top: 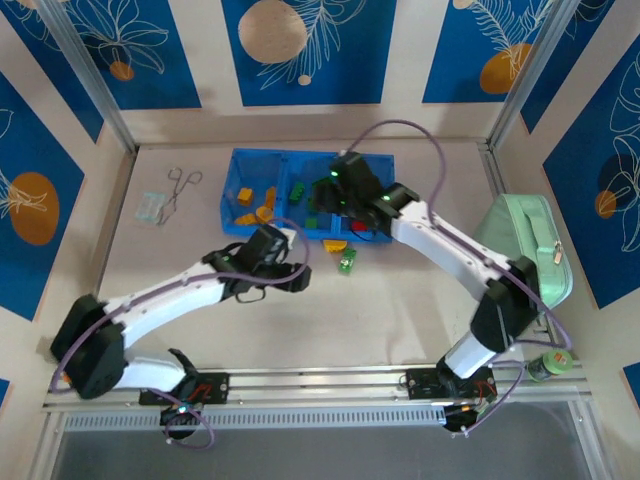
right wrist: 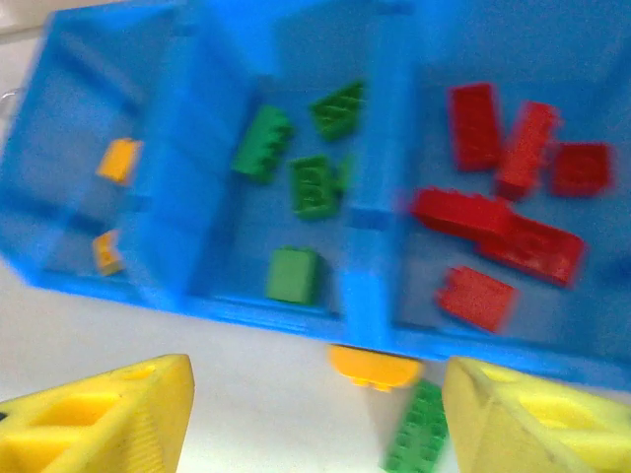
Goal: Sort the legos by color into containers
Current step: Pick up the lego from the center of the table.
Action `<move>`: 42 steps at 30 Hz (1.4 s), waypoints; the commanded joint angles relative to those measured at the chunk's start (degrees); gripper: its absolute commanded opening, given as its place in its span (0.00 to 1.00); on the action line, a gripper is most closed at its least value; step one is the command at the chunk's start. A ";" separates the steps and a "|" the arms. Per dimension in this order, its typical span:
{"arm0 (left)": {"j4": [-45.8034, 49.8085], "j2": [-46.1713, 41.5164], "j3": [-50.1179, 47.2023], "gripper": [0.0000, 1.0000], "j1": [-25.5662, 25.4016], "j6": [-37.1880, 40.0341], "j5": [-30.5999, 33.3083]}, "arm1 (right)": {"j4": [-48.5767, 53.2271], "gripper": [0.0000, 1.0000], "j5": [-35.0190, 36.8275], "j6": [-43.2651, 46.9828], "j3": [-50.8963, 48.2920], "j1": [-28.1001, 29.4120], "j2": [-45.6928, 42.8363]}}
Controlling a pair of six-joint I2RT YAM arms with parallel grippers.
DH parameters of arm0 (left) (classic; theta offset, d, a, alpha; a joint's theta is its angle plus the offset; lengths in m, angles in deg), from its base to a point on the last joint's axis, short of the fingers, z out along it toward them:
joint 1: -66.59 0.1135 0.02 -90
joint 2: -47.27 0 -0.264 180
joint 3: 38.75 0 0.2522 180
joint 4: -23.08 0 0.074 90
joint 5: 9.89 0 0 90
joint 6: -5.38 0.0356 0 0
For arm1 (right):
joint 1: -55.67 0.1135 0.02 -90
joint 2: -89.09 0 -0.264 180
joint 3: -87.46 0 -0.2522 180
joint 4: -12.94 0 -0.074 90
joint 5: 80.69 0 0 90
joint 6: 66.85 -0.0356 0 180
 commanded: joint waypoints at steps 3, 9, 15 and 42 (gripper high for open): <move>-2.23 12.94 11.10 0.78 -3.51 2.01 -0.04 | -0.24 0.69 3.36 -6.63 -14.22 -2.74 -9.14; -1.13 24.53 20.28 0.75 -5.31 2.30 1.22 | 1.81 0.69 4.82 -11.69 -26.07 -2.87 -18.05; 3.35 32.18 26.80 0.70 -5.76 2.48 5.91 | 2.16 0.69 5.52 -15.23 -33.20 -2.69 -26.23; 3.28 25.69 24.91 0.29 -7.03 3.65 6.74 | 0.85 0.68 3.81 -14.86 -33.69 -4.15 -26.95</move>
